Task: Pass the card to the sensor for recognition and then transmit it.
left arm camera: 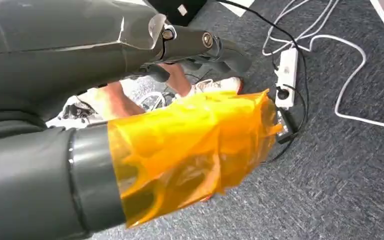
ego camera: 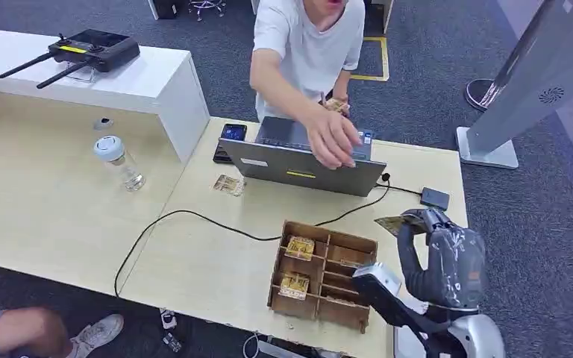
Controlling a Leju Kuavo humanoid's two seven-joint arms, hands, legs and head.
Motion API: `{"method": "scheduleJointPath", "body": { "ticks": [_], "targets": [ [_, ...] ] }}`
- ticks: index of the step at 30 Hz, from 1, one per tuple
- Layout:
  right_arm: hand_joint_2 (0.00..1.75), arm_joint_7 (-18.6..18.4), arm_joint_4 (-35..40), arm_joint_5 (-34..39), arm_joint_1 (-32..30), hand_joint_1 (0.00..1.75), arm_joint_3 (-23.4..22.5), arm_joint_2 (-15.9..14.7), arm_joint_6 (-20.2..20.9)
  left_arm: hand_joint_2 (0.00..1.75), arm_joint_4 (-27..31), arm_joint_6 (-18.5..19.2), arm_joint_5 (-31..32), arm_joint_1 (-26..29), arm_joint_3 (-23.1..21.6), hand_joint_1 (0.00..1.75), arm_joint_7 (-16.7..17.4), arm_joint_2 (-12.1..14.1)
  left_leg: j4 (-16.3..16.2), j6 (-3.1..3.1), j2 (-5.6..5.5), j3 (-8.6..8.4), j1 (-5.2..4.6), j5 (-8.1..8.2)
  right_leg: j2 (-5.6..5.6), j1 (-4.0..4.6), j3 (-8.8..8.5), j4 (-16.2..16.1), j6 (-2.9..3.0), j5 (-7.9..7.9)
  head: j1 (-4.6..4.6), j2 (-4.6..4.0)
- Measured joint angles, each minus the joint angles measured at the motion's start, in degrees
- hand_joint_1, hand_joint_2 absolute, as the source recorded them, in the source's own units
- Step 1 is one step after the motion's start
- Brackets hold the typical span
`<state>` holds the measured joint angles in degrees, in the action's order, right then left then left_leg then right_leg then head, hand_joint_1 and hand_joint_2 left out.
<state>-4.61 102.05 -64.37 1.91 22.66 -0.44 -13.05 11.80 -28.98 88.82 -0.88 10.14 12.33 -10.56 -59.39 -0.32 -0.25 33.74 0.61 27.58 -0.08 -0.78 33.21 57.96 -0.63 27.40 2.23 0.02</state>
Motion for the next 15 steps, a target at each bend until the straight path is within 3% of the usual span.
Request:
{"method": "scheduleJointPath", "body": {
  "ticks": [15],
  "targets": [
    [1.75, -0.72, -3.76, 0.35, 8.72, 1.75, 2.84, 1.01, 2.34, 0.00, 0.00, 1.51, 1.03, -0.76, -1.20, 0.00, -0.33, 0.02, 0.00, 0.00, -0.01, 0.00, 0.00, 0.00, 0.00, 0.00, 0.00, 0.01, 0.00, 0.00, 0.00, 0.00]
  ]
}}
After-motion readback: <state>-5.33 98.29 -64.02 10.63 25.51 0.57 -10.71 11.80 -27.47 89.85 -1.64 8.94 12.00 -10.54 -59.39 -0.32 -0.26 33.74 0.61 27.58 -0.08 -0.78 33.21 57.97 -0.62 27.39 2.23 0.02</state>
